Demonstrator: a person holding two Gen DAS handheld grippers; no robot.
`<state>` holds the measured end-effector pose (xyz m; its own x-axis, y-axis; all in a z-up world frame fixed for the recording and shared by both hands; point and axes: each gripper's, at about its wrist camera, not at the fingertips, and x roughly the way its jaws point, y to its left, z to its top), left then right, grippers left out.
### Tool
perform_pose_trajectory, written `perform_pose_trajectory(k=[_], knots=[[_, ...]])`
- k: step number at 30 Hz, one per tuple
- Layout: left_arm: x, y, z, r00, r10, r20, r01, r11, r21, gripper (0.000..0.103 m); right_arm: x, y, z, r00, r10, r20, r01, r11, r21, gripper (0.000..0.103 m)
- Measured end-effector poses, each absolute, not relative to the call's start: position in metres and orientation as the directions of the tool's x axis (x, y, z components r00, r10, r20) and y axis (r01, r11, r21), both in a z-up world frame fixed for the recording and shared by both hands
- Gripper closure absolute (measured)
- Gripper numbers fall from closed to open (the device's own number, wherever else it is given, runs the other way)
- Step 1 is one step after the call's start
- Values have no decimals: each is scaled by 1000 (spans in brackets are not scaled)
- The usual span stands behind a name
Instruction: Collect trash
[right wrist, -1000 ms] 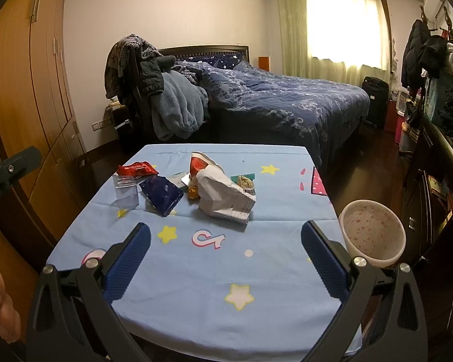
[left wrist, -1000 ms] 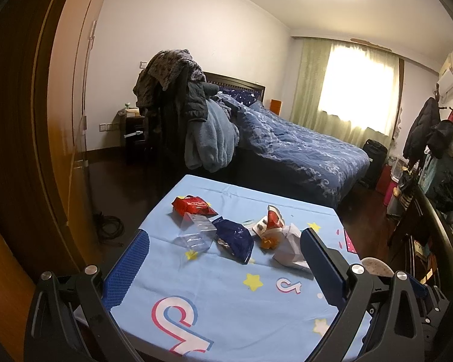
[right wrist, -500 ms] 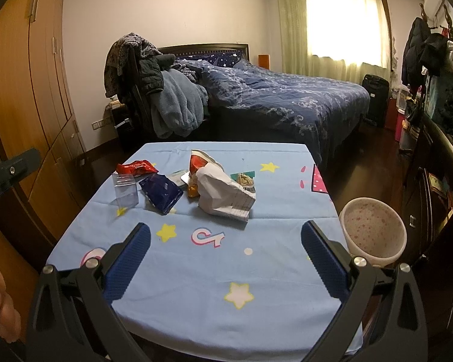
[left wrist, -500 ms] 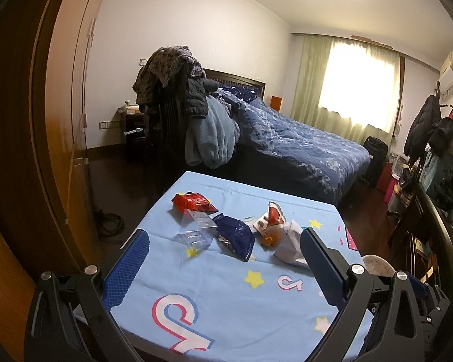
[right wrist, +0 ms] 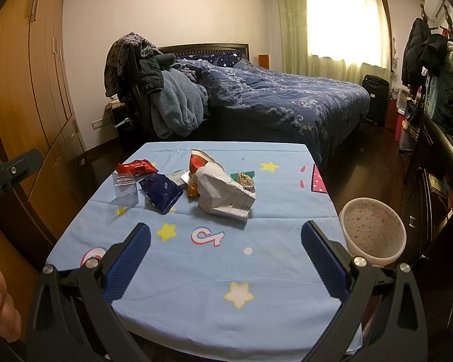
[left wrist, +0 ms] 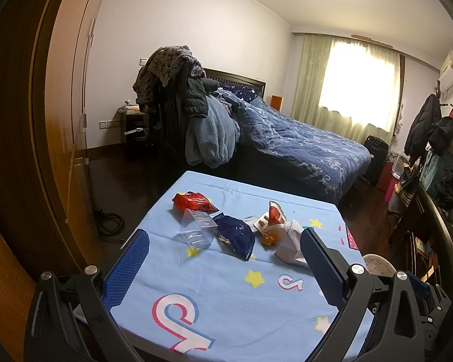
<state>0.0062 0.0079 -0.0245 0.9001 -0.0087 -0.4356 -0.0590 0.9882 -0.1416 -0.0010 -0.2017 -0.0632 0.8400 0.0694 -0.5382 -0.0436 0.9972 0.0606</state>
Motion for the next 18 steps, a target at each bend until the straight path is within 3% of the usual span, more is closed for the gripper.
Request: perform_pose_trajectory(k=[18], knots=[[4, 8, -22, 902, -13, -431, -56, 987, -149, 4, -3, -202, -60, 843, 64, -533, -43, 998, 51, 3]])
